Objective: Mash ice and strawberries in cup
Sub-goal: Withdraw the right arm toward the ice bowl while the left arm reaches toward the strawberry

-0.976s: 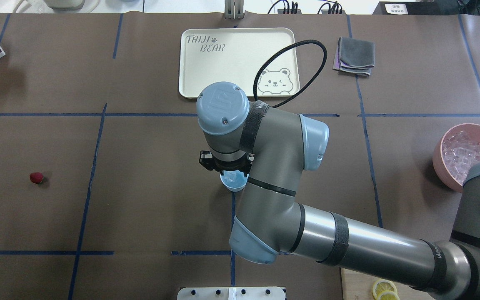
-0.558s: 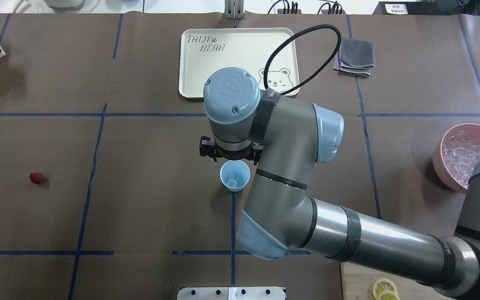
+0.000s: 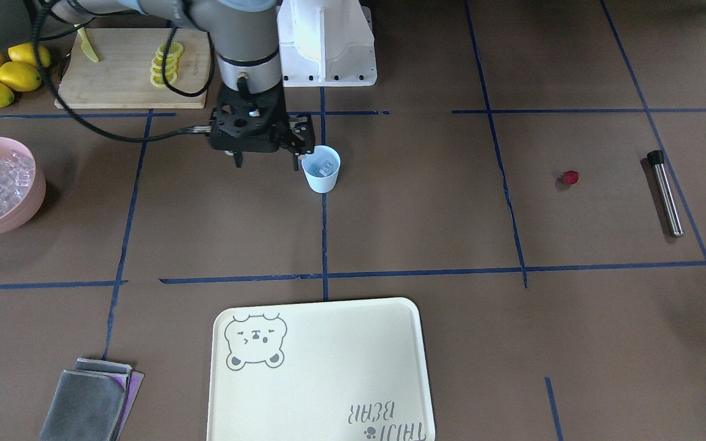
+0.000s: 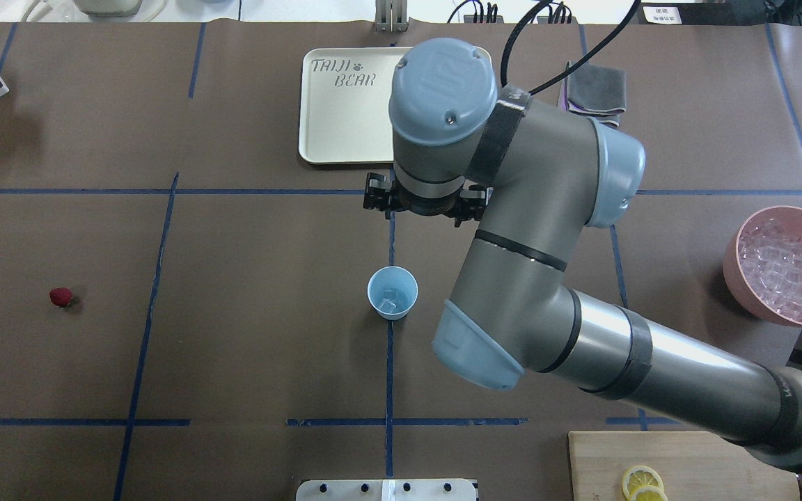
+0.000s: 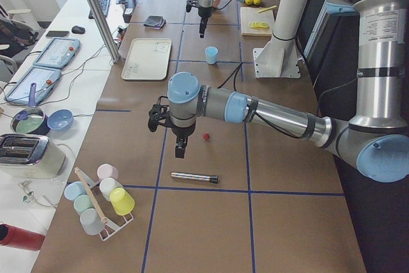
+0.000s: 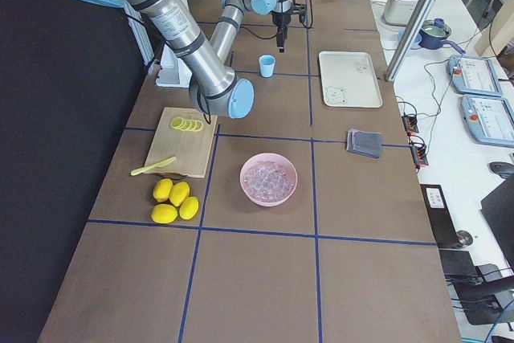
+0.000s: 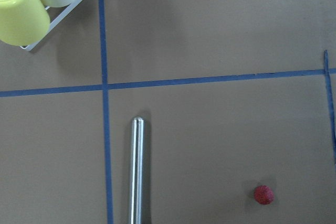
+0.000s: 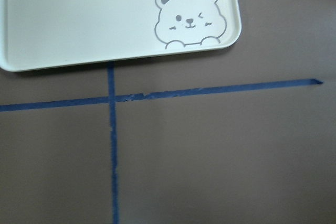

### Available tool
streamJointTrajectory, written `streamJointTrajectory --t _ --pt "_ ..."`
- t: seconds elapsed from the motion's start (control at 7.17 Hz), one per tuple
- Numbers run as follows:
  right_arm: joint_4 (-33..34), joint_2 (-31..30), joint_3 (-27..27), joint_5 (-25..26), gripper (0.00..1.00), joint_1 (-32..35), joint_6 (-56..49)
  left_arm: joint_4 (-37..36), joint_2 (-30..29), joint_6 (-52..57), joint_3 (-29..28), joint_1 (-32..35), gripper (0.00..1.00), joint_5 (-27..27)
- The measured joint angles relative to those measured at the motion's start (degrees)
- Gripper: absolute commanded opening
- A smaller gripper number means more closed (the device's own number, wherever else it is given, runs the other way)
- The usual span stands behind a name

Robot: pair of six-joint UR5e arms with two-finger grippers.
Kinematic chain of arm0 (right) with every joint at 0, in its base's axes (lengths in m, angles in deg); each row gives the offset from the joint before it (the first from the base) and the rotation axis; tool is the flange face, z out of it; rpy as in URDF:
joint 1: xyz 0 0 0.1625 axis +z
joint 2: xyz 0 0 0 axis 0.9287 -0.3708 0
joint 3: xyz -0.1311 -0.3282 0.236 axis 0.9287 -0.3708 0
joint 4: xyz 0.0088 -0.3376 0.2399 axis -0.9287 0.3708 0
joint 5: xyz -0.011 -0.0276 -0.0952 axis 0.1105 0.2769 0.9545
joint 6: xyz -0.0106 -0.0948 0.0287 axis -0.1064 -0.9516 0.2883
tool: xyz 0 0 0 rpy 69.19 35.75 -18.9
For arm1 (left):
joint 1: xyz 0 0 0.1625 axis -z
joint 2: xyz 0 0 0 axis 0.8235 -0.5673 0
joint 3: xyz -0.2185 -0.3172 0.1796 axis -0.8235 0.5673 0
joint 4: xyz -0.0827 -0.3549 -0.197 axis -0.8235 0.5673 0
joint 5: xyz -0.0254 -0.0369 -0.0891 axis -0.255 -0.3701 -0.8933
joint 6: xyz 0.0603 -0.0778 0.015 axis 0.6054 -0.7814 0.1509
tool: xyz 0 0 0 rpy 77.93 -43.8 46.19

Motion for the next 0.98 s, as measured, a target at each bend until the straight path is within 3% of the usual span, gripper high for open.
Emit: streamJointTrajectory --t 0.42,0.98 --pt "0.3 -11.3 5.1 -7.9 1.0 14.5 -18.6 15.7 3.1 -23.1 1.5 -13.1 1.0 9.3" --pt "-0.3 -25.6 4.6 -17.5 1.0 33.5 -46.5 30.7 6.2 -41.6 -0.9 -29.9 1.0 25.7"
